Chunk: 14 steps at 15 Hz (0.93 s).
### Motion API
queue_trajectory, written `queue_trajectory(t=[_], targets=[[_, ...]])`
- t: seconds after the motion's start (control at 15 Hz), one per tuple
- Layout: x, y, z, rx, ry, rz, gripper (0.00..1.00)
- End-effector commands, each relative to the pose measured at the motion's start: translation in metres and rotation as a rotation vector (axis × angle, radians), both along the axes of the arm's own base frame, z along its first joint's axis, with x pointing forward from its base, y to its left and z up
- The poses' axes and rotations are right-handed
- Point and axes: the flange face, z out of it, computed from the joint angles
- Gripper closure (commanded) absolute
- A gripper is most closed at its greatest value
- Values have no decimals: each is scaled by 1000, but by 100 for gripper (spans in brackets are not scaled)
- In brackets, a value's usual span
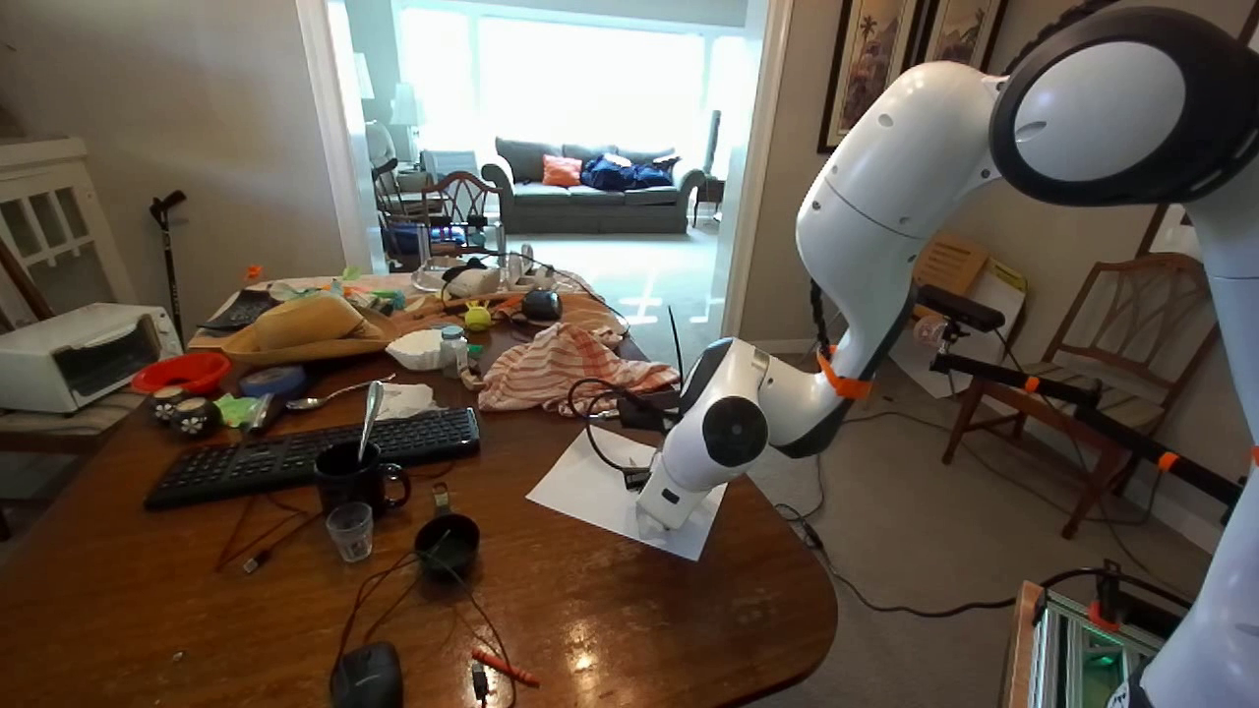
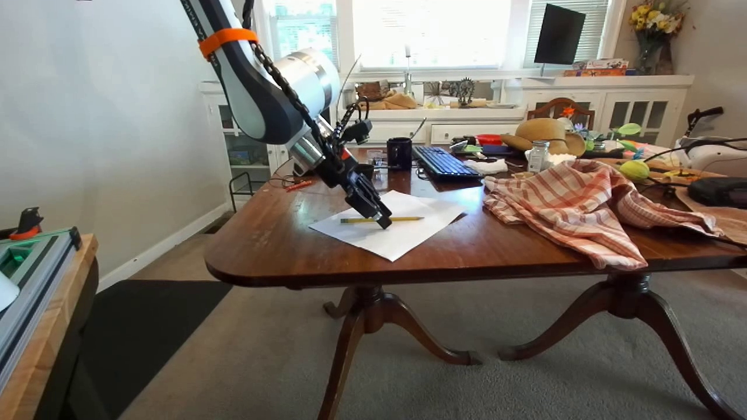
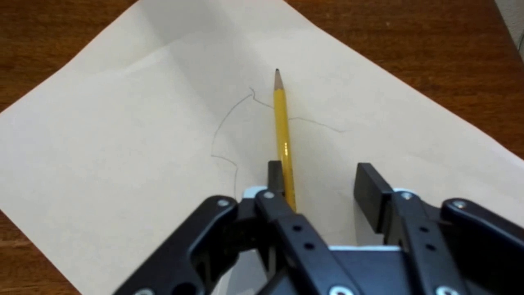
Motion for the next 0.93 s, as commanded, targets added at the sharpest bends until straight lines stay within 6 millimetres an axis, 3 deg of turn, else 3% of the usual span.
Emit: queue_trajectory(t=[0.0, 0.4, 0.53, 0.6, 0.73, 0.8, 0.87], targets=[[-3, 3, 2, -4, -14, 24, 52], [-2, 7, 6, 0, -24, 42, 50], [-2, 7, 5, -3, -25, 47, 59], [-2, 7, 5, -3, -24, 49, 69], [-3, 7, 4, -4, -21, 50, 69], [-3, 7, 4, -4, -21, 50, 76], [-3, 7, 3, -4, -21, 50, 74]])
